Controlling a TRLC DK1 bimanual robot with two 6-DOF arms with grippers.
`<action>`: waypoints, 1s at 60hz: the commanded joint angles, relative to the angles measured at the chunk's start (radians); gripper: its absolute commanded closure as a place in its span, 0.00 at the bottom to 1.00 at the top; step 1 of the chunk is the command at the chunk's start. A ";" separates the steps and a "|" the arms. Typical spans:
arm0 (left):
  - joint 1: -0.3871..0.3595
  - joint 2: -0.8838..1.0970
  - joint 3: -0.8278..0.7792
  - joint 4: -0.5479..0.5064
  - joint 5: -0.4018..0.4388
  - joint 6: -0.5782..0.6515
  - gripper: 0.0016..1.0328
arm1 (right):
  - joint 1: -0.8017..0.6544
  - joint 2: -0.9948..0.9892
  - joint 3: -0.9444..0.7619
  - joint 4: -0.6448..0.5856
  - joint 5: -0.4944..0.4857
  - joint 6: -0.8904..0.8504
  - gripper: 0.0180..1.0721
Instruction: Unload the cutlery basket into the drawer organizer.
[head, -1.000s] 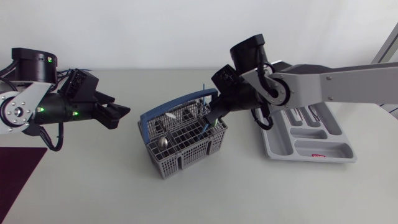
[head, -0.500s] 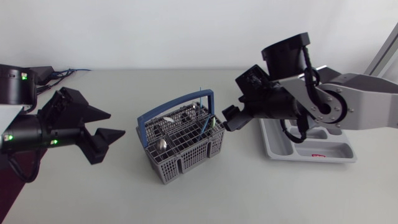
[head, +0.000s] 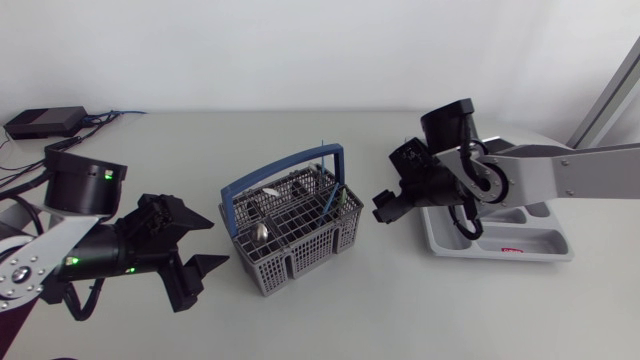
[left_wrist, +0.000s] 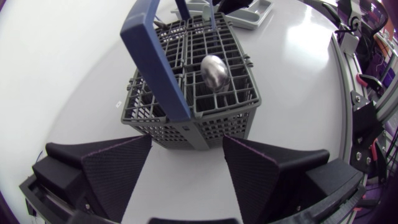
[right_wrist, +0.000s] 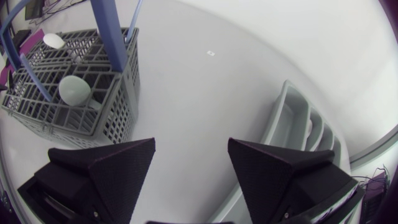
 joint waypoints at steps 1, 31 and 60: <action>0.016 0.065 -0.008 0.052 -0.003 0.005 0.09 | 0.025 0.032 0.030 0.013 -0.015 0.004 0.20; 0.085 0.377 0.153 0.295 -0.003 -0.035 0.09 | 0.132 -0.138 -0.065 -0.050 -0.110 0.019 0.20; 0.160 0.458 0.232 0.318 -0.003 -0.033 0.09 | 0.032 -0.218 -0.089 -0.058 -0.084 0.005 0.20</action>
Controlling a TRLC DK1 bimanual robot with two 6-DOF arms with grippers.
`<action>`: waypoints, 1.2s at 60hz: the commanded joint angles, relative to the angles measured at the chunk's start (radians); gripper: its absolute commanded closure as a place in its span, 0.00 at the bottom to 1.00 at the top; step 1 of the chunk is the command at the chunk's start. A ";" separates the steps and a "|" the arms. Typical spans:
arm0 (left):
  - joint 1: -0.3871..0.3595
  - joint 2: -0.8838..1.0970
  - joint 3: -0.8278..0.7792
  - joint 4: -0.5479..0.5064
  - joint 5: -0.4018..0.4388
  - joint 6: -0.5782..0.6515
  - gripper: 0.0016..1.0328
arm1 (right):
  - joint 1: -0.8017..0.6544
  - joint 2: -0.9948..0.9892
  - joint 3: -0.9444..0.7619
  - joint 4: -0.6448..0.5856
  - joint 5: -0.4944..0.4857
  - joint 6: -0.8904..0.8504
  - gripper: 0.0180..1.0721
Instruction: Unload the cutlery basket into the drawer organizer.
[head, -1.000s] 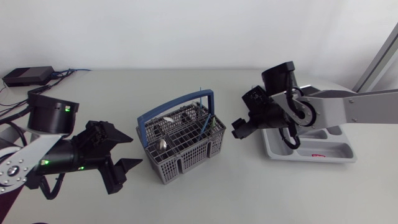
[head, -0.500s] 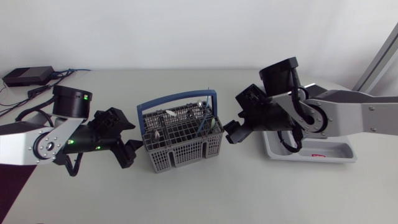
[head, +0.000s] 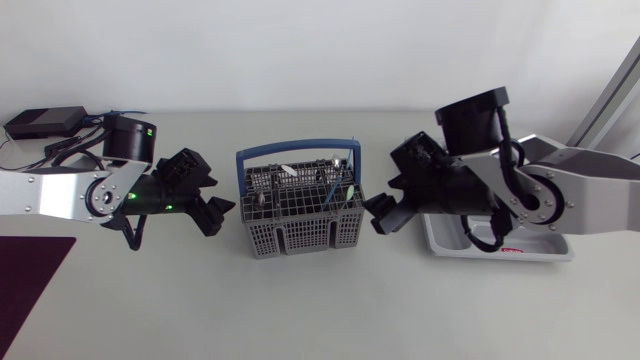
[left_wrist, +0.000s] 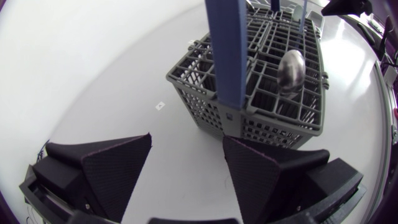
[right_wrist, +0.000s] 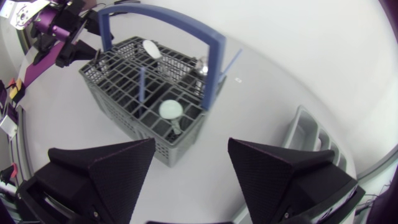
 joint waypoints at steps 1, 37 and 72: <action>0.012 -0.031 -0.005 0.005 0.001 -0.002 0.09 | -0.057 0.026 -0.002 0.003 0.014 -0.018 0.20; 0.023 0.095 0.060 0.004 0.151 -0.034 0.74 | -0.089 0.278 0.133 0.038 -0.020 0.031 0.95; 0.020 0.162 0.123 0.033 0.179 -0.052 0.74 | 0.095 0.124 0.042 0.001 -0.038 0.085 0.95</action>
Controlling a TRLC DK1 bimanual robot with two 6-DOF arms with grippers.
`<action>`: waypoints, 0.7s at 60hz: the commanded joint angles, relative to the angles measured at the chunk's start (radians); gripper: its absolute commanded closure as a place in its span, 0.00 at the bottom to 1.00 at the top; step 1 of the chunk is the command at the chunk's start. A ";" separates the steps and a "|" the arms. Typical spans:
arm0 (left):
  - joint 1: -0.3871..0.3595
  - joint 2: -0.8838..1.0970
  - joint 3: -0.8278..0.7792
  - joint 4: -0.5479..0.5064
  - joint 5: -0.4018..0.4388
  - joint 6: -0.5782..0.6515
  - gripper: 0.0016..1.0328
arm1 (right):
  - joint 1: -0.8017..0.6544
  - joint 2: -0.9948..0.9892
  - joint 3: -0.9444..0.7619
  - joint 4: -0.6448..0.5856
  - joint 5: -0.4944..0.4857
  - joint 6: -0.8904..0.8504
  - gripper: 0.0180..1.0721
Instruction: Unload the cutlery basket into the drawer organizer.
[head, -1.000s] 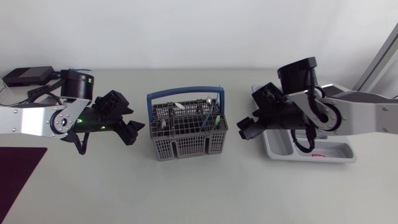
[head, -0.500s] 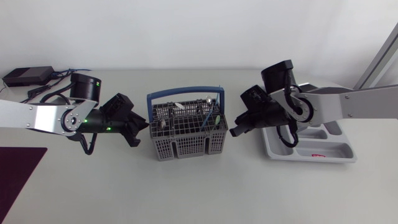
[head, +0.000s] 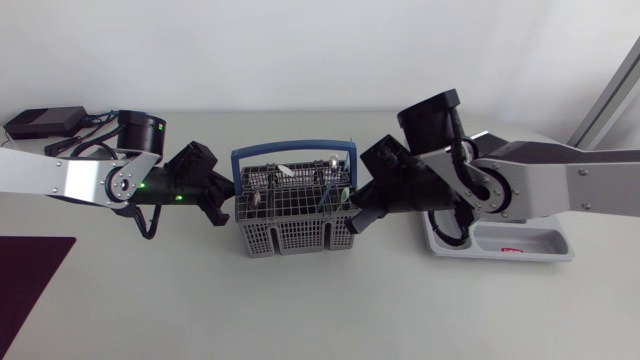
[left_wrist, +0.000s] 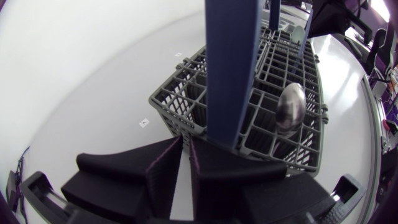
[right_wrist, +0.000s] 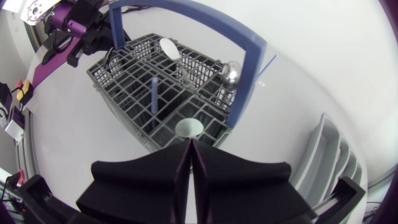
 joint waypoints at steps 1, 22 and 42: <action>0.004 0.038 0.030 0.017 0.013 -0.018 0.74 | 0.021 -0.018 -0.045 -0.017 0.009 0.039 0.95; 0.024 0.043 0.032 0.034 0.016 -0.023 0.73 | -0.061 -0.059 -0.061 -0.014 0.052 0.034 0.94; 0.016 0.076 0.076 0.035 0.016 -0.034 0.73 | -0.035 0.050 -0.026 0.013 0.049 0.037 0.94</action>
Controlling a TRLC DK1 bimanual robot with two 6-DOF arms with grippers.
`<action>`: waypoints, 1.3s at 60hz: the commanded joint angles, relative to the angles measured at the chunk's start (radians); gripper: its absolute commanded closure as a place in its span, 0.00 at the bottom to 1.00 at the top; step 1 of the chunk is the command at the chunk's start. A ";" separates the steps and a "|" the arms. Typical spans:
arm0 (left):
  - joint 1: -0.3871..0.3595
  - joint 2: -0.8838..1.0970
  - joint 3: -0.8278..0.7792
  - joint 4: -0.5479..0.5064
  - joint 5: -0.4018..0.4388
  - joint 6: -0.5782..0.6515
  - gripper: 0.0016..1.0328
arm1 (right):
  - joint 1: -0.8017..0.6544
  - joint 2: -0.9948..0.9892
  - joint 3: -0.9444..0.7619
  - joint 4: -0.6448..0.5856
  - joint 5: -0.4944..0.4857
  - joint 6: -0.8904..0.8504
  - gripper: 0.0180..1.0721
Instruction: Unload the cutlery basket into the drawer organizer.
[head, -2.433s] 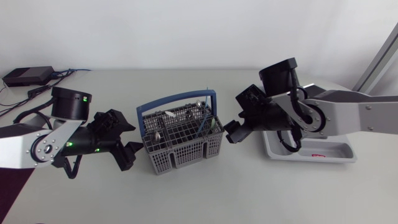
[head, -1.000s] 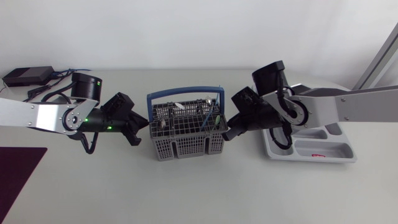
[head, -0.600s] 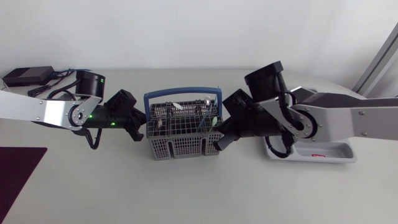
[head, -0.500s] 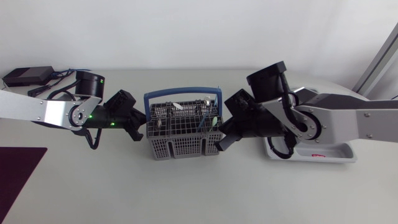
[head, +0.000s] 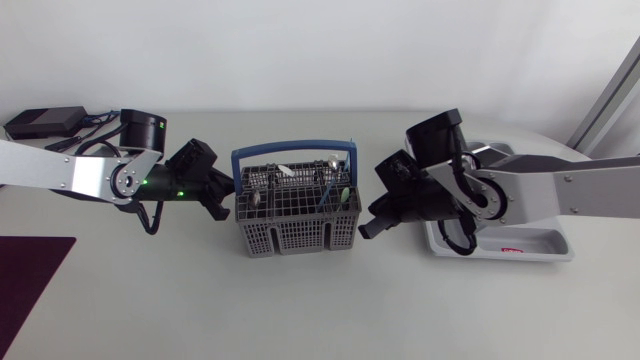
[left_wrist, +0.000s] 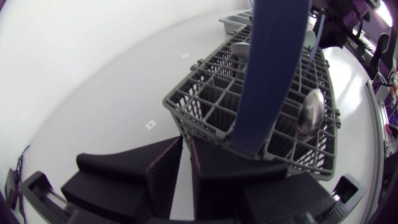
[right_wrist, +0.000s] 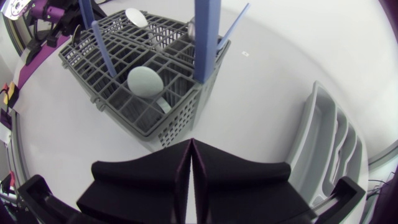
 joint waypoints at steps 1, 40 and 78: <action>-0.001 0.035 0.042 0.009 0.012 -0.019 0.73 | 0.031 0.007 0.022 0.000 -0.005 0.018 0.94; -0.079 0.128 0.114 0.015 0.010 -0.042 0.73 | 0.019 -0.073 -0.038 -0.025 0.036 0.017 0.94; 0.003 -0.329 -0.186 -0.100 0.078 -0.017 0.73 | 0.048 -0.350 -0.087 -0.100 -0.030 -0.008 0.51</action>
